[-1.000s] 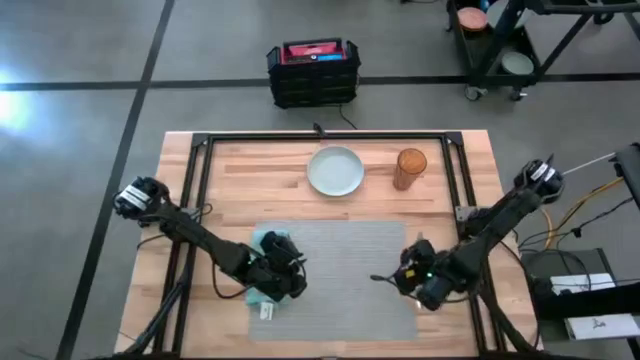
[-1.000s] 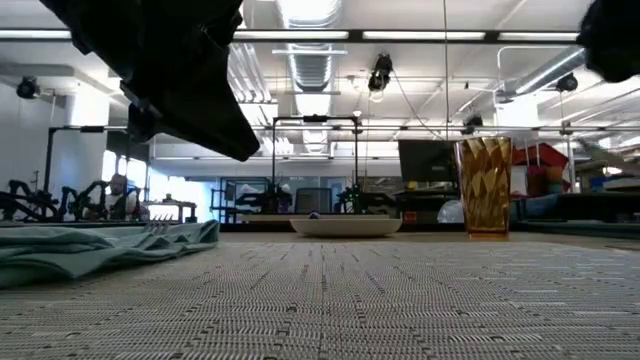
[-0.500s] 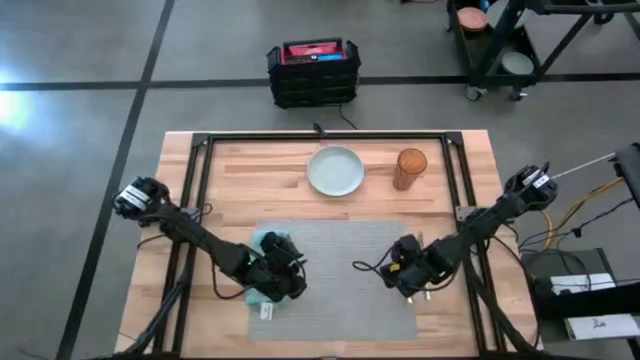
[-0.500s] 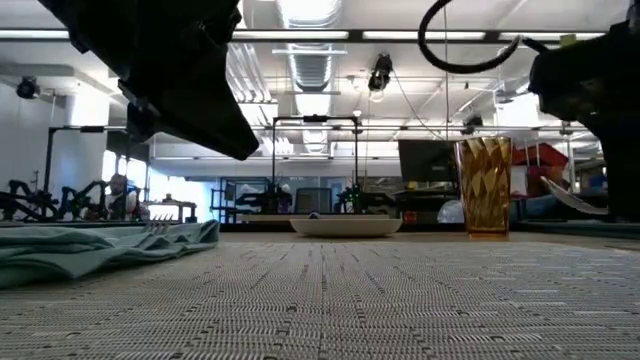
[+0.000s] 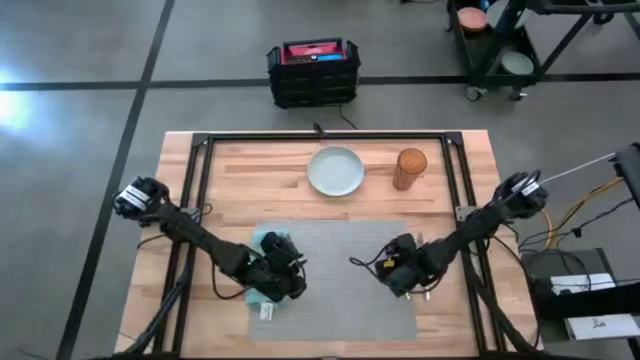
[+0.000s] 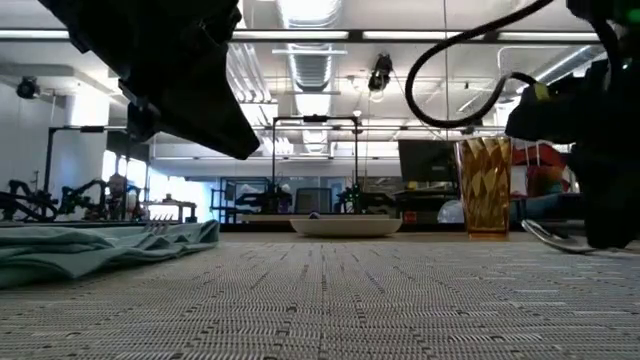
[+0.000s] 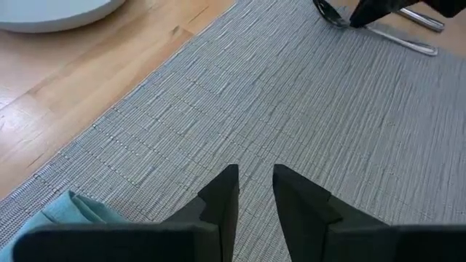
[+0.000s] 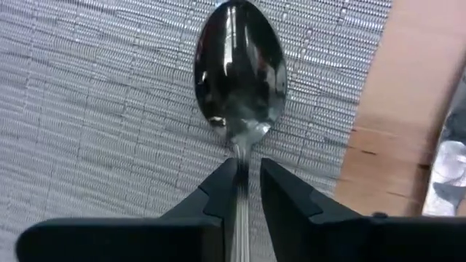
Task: Set table place
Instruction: Put the spoon on the table mat, then put the table knife on the table mat to the left of the spoon
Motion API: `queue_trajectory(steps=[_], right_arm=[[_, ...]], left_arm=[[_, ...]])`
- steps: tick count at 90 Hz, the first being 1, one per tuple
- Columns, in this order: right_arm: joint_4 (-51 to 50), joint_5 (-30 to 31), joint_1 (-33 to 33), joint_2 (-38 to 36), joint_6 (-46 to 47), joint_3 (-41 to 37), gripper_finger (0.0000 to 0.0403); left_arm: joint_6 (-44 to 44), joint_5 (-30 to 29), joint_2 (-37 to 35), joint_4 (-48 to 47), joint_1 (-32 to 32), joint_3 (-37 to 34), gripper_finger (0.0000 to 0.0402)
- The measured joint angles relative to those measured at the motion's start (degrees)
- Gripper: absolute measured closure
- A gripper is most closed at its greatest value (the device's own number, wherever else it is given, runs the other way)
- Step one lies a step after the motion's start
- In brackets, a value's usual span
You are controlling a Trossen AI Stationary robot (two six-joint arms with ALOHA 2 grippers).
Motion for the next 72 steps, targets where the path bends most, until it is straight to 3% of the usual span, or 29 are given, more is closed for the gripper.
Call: queue_trajectory(steps=[51, 72], right_arm=[[-4.35, -2.57, -0.56, -4.99, -10.15, 0.51, 0.0292], [-16.46, -12.43, 1.12, -7.68, -11.49, 1.19, 0.0296]], left_arm=[[0.27, -0.04, 0.00, 0.64, 0.00, -0.02, 0.0328], [0.27, -0.02, 0.00, 0.91, -0.11, -0.02, 0.0328]])
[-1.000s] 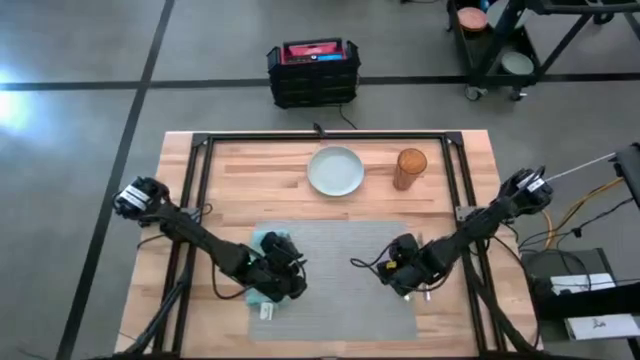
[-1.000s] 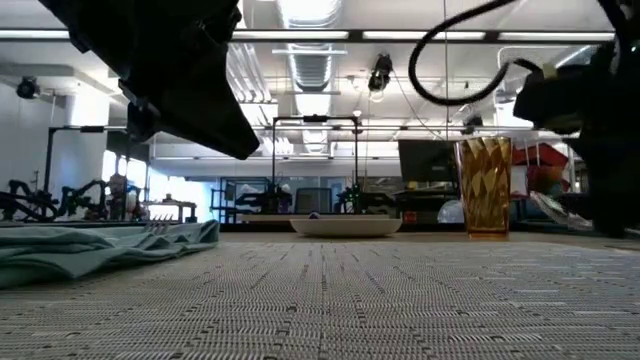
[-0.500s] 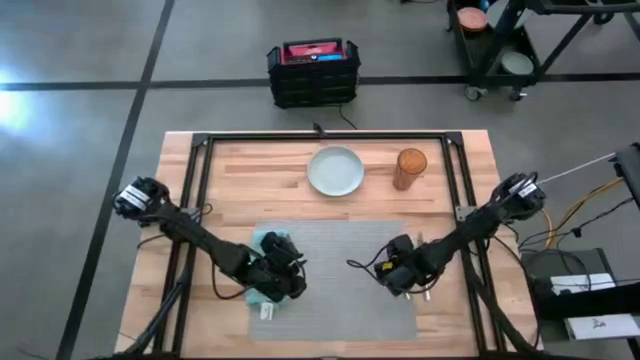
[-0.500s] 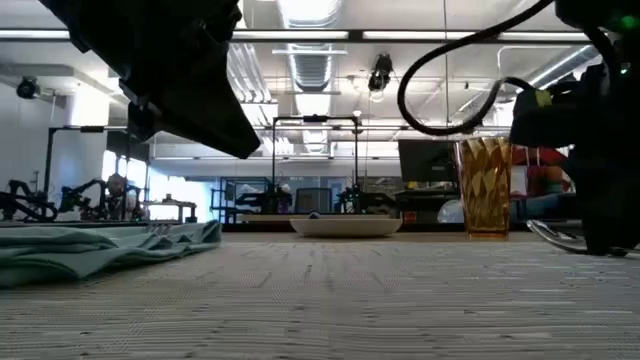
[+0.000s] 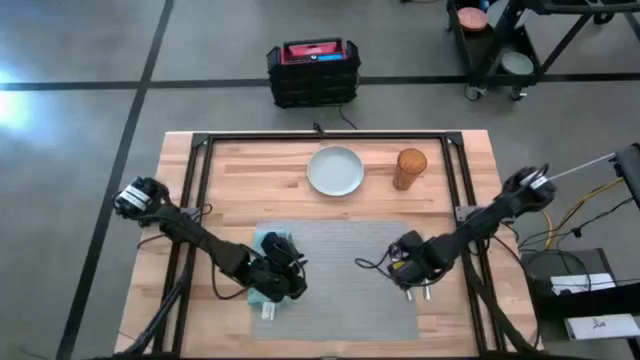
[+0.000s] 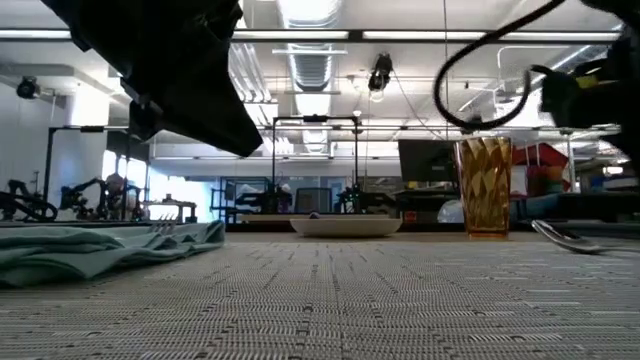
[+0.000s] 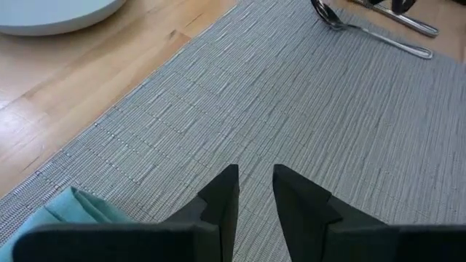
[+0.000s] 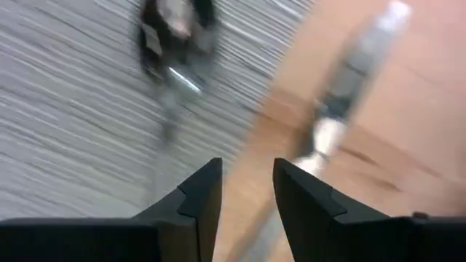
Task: Set table place
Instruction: Put the table knife on the table mat to the left of the spoon
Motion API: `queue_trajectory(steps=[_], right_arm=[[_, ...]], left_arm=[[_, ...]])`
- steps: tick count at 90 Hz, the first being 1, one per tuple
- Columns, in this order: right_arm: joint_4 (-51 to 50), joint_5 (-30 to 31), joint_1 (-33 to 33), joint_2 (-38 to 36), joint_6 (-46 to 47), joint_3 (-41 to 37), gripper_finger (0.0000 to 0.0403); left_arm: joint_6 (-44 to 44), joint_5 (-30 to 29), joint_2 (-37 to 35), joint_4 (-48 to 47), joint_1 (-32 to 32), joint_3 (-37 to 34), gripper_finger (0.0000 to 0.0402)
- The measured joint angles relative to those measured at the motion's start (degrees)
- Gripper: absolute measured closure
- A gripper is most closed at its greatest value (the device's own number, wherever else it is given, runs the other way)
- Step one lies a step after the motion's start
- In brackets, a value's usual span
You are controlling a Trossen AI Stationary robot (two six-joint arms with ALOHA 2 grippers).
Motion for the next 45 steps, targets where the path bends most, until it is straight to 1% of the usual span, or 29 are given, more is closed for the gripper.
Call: queue_trajectory(steps=[9, 19, 38, 45], right_arm=[[-3.42, -0.21, 1.87, -0.27, 2.87, -0.15, 0.0301], [-3.74, 1.14, 2.40, 0.13, 5.36, -1.50, 0.0300], [-3.45, 7.59, 1.88, 0.61, 7.23, -3.64, 0.0268], [-3.27, 9.05, 1.45, 0.61, 7.30, -3.65, 0.0257]], left_arm=[[0.17, -0.02, 0.00, 0.10, 0.02, 0.00, 0.0328], [0.17, -0.02, 0.00, 0.11, 0.02, 0.00, 0.0328], [0.19, -0.07, 0.00, 0.13, 0.02, 0.00, 0.0328], [0.19, -0.07, 0.00, 0.15, 0.02, 0.00, 0.0328]])
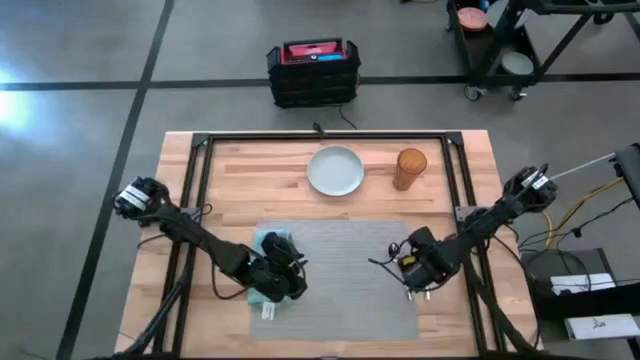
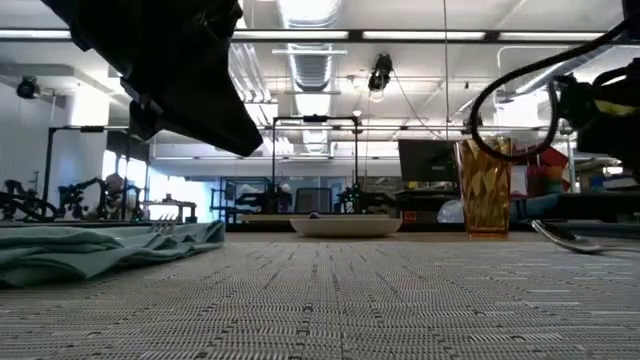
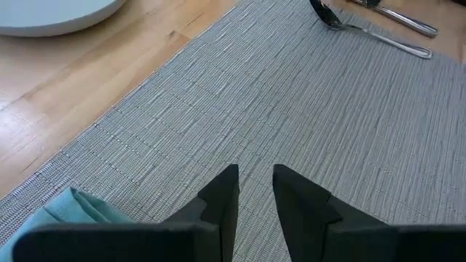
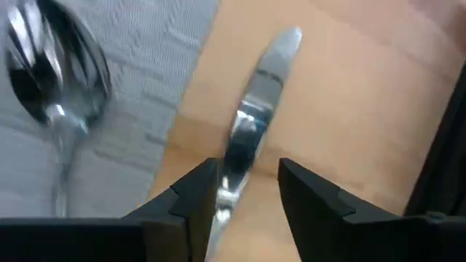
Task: Set table place
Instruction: Put the table knife on the table mat to the left of the spoon
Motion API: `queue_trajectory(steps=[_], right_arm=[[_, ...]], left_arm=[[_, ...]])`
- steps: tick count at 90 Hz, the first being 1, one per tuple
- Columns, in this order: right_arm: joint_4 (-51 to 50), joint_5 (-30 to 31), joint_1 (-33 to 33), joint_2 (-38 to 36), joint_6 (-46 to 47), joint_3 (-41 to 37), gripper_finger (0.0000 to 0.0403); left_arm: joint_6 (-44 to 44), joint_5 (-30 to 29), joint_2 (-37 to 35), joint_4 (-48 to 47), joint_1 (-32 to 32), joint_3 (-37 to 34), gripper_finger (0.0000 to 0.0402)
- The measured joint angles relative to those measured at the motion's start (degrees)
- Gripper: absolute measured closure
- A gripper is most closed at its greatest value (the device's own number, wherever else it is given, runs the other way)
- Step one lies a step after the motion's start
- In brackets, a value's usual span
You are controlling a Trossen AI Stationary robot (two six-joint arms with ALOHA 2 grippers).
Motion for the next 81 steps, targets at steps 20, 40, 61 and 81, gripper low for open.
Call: queue_trajectory(steps=[20, 40, 61, 81], right_arm=[[1.95, 0.25, -0.60, 0.83, 1.08, -1.72, 0.0238], [2.08, 1.71, -0.60, 3.45, 5.38, -2.67, 0.0247], [5.41, 2.61, -0.55, 6.66, 5.90, -2.56, 0.0270], [5.51, 2.47, -0.58, 6.67, 5.21, -2.58, 0.0298]], left_arm=[[0.01, -0.02, 0.00, 0.02, 0.00, 0.00, 0.0328], [0.01, -0.04, 0.00, 0.29, 0.00, 0.00, 0.0328], [0.01, -0.04, 0.00, 0.31, 0.00, 0.00, 0.0328], [0.03, -0.04, 0.00, 0.27, 0.00, 0.00, 0.0328]])
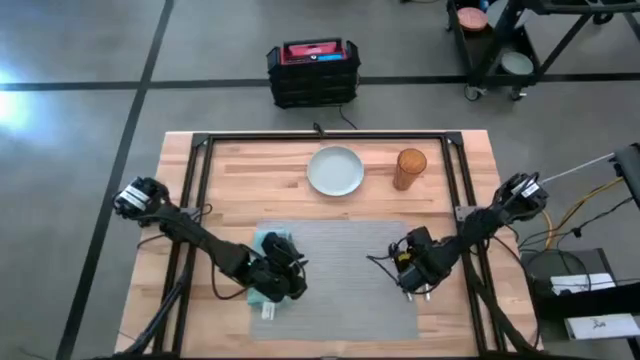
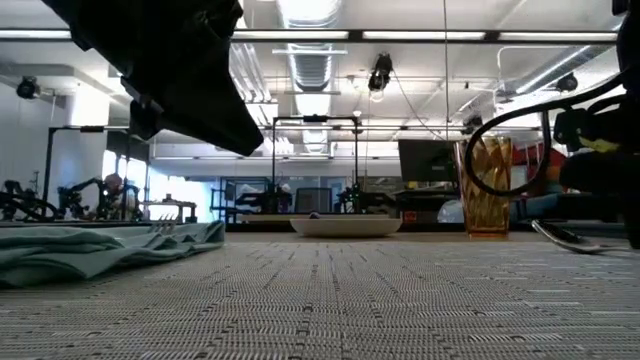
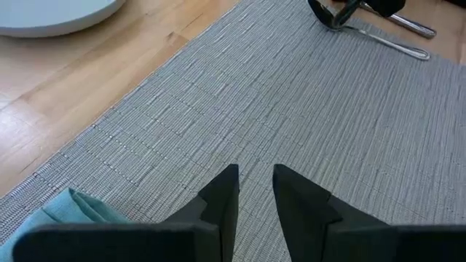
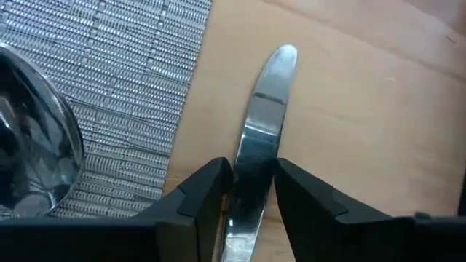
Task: Set table place
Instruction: Put the table knife on the table mat to the left of the spoon
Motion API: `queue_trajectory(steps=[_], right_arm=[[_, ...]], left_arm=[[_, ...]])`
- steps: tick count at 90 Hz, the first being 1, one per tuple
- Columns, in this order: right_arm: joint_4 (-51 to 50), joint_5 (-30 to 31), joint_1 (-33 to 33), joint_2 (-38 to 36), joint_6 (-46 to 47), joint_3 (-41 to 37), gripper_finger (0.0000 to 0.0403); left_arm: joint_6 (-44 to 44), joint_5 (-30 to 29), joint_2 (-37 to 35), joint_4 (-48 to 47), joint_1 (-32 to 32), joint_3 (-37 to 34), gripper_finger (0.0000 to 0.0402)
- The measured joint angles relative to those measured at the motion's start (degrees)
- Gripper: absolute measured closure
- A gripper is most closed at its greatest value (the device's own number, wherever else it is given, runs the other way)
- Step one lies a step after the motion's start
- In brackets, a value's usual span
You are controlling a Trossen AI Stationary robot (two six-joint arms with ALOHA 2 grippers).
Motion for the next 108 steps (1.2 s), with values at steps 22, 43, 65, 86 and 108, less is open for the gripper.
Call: queue_trajectory(steps=[22, 43, 65, 86, 108], right_arm=[[-3.55, -1.69, 0.00, -3.73, -0.77, 1.09, 0.0305], [-3.86, -1.14, -0.02, -4.10, -0.69, 0.68, 0.0269], [-3.77, -0.77, -0.02, -2.68, -0.11, 0.35, 0.0239], [-2.47, -0.28, 0.00, -1.94, 0.59, -0.49, 0.0235], [-1.53, 0.27, 0.00, -2.02, 0.56, -0.61, 0.0249]], left_arm=[[0.14, 0.00, 0.00, -0.04, 0.00, 0.00, 0.0328], [0.24, -0.01, 0.00, 0.00, 0.00, 0.00, 0.0328], [0.22, 0.00, 0.00, -0.01, 0.00, 0.00, 0.0328], [0.22, 0.00, 0.00, 0.03, 0.00, 0.00, 0.0328], [0.22, 0.00, 0.00, 0.08, 0.00, 0.00, 0.0328]])
